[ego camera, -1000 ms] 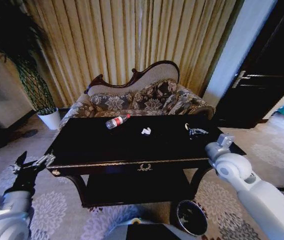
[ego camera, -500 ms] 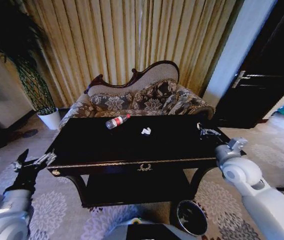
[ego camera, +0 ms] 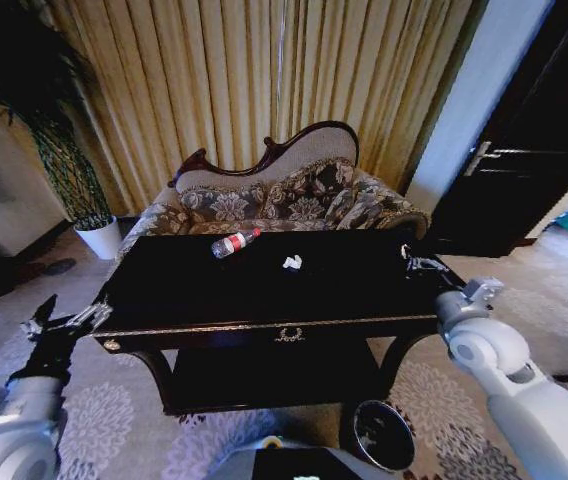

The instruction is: Move to the front of the table and place the trash on the table into the trash bin.

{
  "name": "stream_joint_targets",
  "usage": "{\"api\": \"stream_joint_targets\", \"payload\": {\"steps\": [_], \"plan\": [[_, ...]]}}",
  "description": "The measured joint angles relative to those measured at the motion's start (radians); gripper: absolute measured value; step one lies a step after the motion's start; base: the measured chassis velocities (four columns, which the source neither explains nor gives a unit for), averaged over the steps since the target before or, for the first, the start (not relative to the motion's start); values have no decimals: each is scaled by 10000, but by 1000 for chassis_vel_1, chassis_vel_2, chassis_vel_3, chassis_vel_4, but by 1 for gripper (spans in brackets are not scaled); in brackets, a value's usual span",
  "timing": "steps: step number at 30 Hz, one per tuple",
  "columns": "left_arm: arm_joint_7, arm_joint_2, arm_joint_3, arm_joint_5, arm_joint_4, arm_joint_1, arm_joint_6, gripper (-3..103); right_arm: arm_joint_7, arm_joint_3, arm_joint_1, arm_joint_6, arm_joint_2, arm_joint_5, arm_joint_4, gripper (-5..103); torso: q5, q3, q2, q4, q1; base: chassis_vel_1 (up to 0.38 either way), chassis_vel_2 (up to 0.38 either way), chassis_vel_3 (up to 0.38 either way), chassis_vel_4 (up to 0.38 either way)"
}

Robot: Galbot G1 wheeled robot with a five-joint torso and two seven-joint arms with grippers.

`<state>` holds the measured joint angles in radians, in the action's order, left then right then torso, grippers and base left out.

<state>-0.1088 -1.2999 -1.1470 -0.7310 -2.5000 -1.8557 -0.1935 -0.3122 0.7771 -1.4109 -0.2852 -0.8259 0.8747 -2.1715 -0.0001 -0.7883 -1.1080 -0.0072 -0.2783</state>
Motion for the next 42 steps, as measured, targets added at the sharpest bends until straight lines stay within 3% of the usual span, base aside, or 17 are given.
{"api": "stream_joint_targets", "payload": {"steps": [10, 22, 42], "plan": [[125, -19, 184, -21, 0, 165, -18, 100, -176, -140, -157, -28, 158, 16, -350, 0, -1, 0, 0, 1, 0, 0, 0, 0, 0], [147, 174, 30, -31, 0, 162, -20, 100, -144, -234, -261, -48, -294, -51, -345, 0, 1, 0, 1, 1, 0, 0, 0, 0, 0], [149, 63, 6, 22, 0, 73, -18, 100, -122, -460, -121, -60, -364, -193, -200, 0, 1, -1, 1, -1, 0, 55, -54, -50, 52]]}}
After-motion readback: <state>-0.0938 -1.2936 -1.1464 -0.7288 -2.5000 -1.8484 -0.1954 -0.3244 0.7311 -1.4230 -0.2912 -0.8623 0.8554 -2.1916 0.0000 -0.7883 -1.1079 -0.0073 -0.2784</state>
